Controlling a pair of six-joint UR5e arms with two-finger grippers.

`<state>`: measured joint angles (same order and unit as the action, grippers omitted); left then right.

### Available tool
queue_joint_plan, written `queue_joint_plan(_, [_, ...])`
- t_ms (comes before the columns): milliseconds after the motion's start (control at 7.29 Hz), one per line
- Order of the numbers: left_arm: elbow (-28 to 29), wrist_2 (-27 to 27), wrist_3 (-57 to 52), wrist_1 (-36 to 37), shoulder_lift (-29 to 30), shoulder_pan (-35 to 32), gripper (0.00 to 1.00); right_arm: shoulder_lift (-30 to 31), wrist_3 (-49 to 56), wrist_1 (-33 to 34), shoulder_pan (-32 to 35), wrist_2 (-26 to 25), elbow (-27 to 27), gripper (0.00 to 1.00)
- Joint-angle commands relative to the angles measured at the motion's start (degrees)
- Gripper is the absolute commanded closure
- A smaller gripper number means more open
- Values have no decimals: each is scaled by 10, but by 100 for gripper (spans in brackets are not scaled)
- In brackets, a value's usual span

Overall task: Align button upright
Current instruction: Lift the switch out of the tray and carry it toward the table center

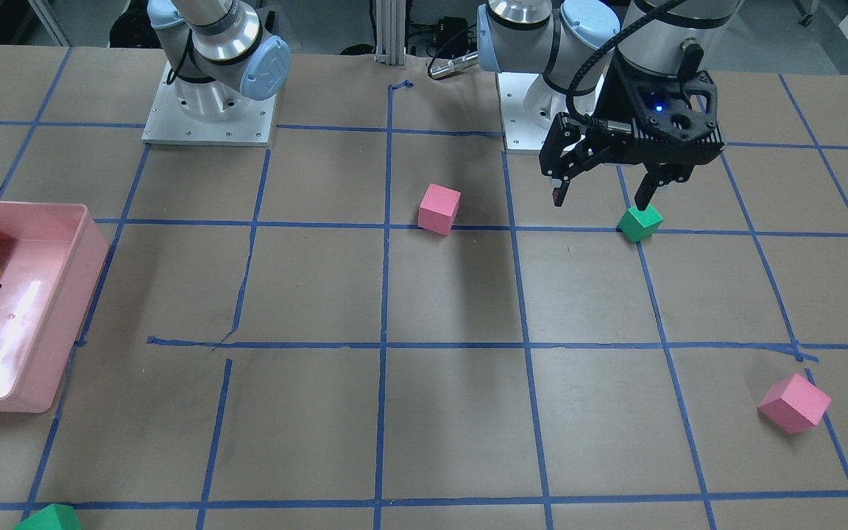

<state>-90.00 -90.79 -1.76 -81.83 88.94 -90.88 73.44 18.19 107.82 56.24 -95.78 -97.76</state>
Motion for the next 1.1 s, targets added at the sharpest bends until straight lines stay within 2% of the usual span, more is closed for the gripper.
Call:
queue_joint_plan(0, [0, 0, -1, 0, 0, 0, 0, 10, 0, -89, 13, -6, 73, 100])
queue_joint_plan(137, [0, 0, 0, 0, 0, 0, 0, 12, -8, -112, 58, -5, 96, 100])
queue_joint_plan(411, [0, -1, 0, 0, 0, 0, 0, 1, -56, -93, 179, 27, 97, 100])
queue_joint_plan(548, [0, 0, 0, 0, 0, 0, 0, -8, -100, -67, 241, 59, 100, 100])
queue_joint_plan(823, [0, -1, 0, 0, 0, 0, 0, -68, -182, 33, 370, 60, 101, 100])
queue_joint_plan(960, [0, 0, 0, 0, 0, 1, 0, -95, -184, 85, 403, 61, 101, 100])
